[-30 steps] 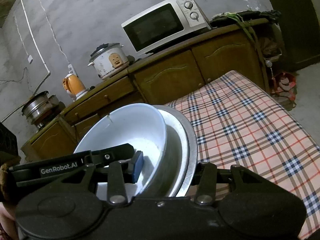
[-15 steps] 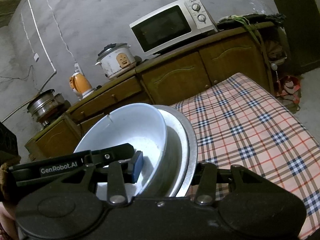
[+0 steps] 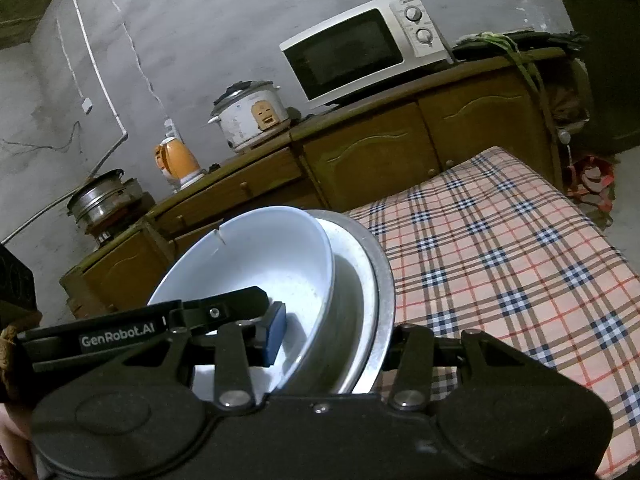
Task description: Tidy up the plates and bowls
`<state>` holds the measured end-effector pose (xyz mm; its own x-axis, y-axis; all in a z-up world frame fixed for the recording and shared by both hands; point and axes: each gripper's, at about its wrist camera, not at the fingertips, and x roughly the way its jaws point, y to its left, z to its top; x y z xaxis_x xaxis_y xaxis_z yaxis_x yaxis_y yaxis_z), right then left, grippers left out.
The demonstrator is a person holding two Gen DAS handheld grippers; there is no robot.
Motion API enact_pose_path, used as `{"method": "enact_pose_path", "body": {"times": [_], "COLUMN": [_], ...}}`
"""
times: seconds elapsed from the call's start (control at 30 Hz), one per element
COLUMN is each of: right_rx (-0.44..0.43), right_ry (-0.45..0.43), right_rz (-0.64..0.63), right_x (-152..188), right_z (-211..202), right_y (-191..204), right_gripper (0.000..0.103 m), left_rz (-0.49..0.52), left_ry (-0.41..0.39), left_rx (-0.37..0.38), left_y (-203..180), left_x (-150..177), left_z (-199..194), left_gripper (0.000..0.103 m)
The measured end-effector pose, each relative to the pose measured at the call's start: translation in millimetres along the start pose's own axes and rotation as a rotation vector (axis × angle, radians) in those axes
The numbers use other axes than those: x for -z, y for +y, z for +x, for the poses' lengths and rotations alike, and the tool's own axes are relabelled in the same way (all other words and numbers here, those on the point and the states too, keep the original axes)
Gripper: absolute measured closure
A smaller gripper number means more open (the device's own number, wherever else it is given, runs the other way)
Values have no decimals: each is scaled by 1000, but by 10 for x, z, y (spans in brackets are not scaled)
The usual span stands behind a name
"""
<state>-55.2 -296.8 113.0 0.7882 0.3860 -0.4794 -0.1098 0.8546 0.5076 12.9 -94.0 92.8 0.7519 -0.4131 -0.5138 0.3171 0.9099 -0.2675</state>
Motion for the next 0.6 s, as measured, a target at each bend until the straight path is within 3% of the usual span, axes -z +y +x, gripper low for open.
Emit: {"method": "enact_pose_path", "body": {"times": [0.6], "right_rx": [-32], "right_ry": [18], "right_rz": [-22], "right_x": [63], "right_z": [54], "right_y": [156], "right_gripper": [49], "left_rz": [-24], "left_ry": [-12], "left_rx": [-33], "left_y": [83], "left_x": [54], "left_z": [-145], "left_gripper": [42]}}
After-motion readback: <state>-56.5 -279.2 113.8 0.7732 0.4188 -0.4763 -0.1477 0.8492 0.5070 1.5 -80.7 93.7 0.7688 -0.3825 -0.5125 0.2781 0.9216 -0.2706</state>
